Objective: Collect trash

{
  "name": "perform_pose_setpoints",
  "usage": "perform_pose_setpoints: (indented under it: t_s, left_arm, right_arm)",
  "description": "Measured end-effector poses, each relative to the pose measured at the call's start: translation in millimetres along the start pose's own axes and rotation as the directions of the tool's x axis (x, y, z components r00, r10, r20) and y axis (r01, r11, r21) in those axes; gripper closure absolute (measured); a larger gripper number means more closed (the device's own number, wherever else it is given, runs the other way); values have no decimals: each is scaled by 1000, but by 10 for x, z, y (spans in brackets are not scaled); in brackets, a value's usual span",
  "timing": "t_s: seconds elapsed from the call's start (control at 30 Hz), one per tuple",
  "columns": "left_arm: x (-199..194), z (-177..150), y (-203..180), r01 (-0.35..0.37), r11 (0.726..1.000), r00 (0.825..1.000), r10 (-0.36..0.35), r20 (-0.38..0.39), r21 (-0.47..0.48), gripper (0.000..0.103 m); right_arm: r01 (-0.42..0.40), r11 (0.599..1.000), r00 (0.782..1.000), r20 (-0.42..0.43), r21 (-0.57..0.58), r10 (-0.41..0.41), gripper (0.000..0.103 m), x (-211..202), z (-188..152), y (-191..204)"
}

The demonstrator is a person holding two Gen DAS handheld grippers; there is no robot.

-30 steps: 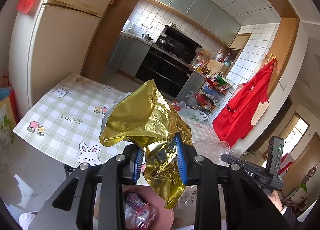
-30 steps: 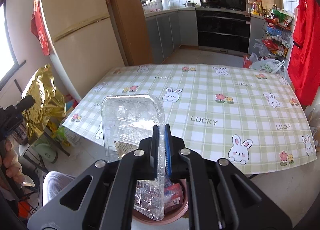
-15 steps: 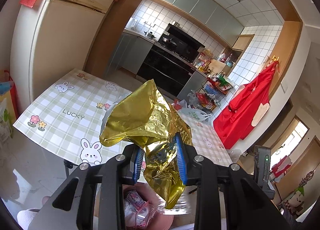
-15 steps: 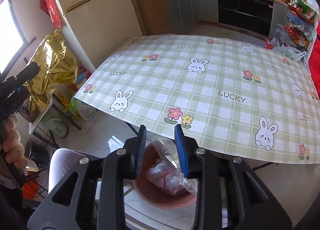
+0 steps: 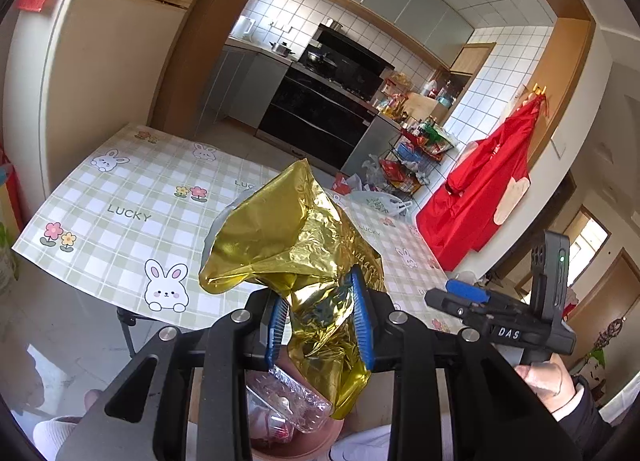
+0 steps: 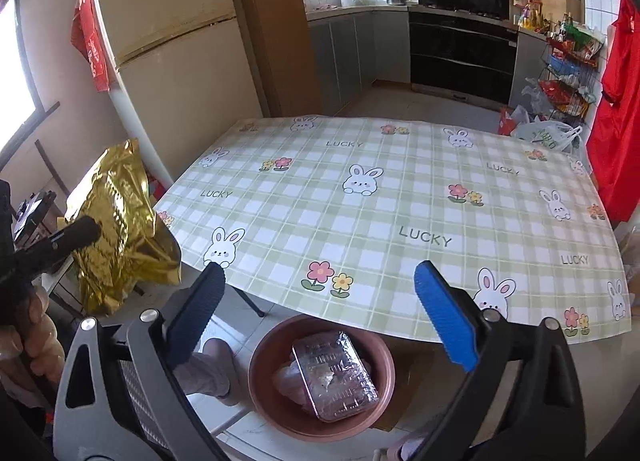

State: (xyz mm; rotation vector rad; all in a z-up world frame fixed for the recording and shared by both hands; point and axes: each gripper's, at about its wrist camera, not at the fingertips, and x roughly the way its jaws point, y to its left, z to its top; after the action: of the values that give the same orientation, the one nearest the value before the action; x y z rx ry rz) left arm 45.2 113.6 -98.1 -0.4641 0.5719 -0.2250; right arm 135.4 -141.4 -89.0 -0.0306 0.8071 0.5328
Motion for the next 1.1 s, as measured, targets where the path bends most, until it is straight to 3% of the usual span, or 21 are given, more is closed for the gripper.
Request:
perform_pose_setpoints:
  t_s: [0.23,0.6,1.1]
  left_arm:
    - [151,-131,-123,22,999,996,-18,-85,50,74]
    - [483,-319,-231,70,995,977,-54,-208,70,74]
    - [760,-424,-385,96,992,963,-70,-261,86,74]
  right_arm:
    - [29,999,998,54,31,-30,6,-221,73,-142]
    - [56,996,997,57,66,-60,6,-257,71,-307]
    - [63,995,997,43,77,-66,6,-232,34,-387]
